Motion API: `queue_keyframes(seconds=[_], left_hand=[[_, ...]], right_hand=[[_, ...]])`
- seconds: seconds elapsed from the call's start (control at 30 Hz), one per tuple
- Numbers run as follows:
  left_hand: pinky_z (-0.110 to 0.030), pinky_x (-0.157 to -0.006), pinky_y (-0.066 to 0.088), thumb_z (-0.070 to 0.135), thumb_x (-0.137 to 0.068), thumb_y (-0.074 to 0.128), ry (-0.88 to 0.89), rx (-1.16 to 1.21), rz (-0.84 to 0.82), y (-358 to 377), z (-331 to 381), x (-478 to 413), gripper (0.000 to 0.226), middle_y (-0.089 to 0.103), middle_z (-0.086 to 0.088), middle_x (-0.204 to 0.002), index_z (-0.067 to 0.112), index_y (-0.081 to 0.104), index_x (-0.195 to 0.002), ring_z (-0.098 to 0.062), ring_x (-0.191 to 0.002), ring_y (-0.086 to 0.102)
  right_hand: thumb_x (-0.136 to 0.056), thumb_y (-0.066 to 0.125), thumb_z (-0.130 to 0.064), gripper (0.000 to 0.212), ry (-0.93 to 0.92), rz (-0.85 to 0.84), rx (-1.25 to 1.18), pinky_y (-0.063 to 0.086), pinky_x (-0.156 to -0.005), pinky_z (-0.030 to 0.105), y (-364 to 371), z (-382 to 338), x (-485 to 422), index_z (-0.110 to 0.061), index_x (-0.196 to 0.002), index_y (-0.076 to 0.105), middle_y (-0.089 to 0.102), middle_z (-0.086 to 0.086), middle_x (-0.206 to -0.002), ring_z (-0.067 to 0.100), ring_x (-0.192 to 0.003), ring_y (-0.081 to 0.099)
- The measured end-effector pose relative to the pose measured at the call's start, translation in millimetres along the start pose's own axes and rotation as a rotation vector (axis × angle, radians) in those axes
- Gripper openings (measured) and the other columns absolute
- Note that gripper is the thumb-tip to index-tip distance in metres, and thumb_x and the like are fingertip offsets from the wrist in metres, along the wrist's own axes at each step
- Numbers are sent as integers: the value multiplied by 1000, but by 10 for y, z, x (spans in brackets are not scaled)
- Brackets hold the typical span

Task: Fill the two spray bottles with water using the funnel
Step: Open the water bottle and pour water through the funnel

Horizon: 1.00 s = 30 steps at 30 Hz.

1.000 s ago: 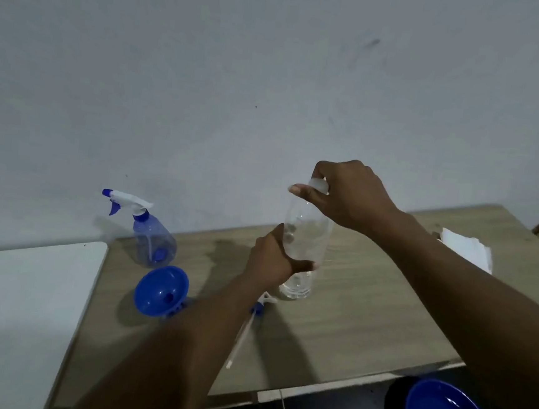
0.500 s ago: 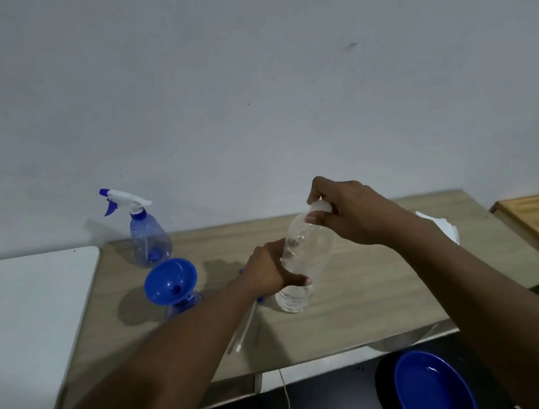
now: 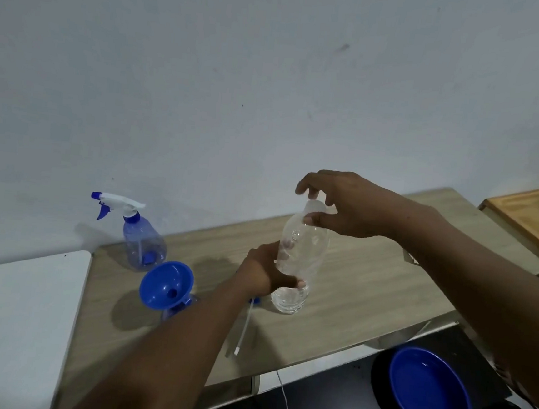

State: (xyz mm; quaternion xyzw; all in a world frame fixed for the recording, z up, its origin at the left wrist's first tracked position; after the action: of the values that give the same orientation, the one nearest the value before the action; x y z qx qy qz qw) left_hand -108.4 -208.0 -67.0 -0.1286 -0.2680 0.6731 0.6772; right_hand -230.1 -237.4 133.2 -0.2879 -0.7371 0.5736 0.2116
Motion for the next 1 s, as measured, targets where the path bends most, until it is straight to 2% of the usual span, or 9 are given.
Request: queue_keyframes(seconds=[0.1,0.2,0.3,0.43,0.53,0.63,0.83,0.93,1.0], left_hand=[[-18,-89,42,43,-55,94,15,2,-13,24,22,0,82,64,19,-107,38,59,-129,-6,-104,62],[-20,-94,47,43,-52,95,18,22,-7,17,-2,-19,83,68,17,-110,38,60,-127,-6,-106,64],[-27,-98,51,44,-50,96,32,31,-15,13,-23,-29,84,70,18,-110,38,62,-126,-4,-106,65],[-31,-99,53,38,-47,97,31,92,-13,36,-54,-38,89,72,18,-108,37,62,-128,-1,-103,67],[-33,-99,53,45,-40,96,34,115,11,60,-89,-39,94,72,18,-110,38,63,-127,1,-104,67],[-33,-99,53,42,-39,97,23,128,21,75,-114,-25,93,72,17,-111,40,62,-124,1,-102,67],[-33,-101,51,47,-35,94,-3,108,11,104,-113,23,97,71,17,-113,47,57,-126,-1,-106,66],[-37,-101,52,48,-35,94,-11,95,19,121,-188,66,98,71,14,-116,50,55,-125,-4,-109,66],[-40,-98,53,46,-36,94,-11,98,8,150,-256,106,97,71,9,-118,42,56,-126,-6,-109,67]], right_hand=[[-89,68,-48,40,35,42,20,42,-77,27,14,57,-17,-24,-120,60,60,-9,-106,7,-87,56],[-90,72,-32,24,-7,63,-46,42,-76,24,-28,23,-6,-21,-111,69,64,-12,-99,0,-81,55],[-89,75,-23,19,9,222,-231,49,-75,17,-246,138,112,-25,-108,72,69,-15,-99,4,-88,63],[-84,80,-26,24,238,424,-365,52,-75,18,-19,769,343,-22,-106,71,72,-9,-98,7,-86,68],[-81,82,-24,33,501,214,-341,46,-77,22,991,1298,472,-14,-111,71,71,3,-102,18,-88,67],[-81,81,-18,37,611,44,-378,48,-81,27,1915,1543,622,-13,-115,68,70,8,-109,19,-87,62],[-85,72,-19,34,642,16,-387,53,-89,40,2585,1642,705,-19,-118,64,70,4,-114,26,-103,64],[-82,78,-21,44,630,67,-460,51,-91,34,2501,1653,718,-17,-124,63,68,2,-120,25,-111,64],[-79,82,-17,57,596,191,-692,46,-92,31,2219,1557,724,-15,-131,59,64,2,-127,24,-118,59]])
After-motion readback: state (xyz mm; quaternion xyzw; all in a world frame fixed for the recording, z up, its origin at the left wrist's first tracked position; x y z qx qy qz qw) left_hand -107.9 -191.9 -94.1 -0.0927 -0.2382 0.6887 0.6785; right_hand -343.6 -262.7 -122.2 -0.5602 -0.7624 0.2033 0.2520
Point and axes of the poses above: each hand's wrist, its own x-axis away from the middle knuckle, its own y-axis out of the palm, z = x × y, the point moved 8 cm from there along -x, towards the middle knuckle
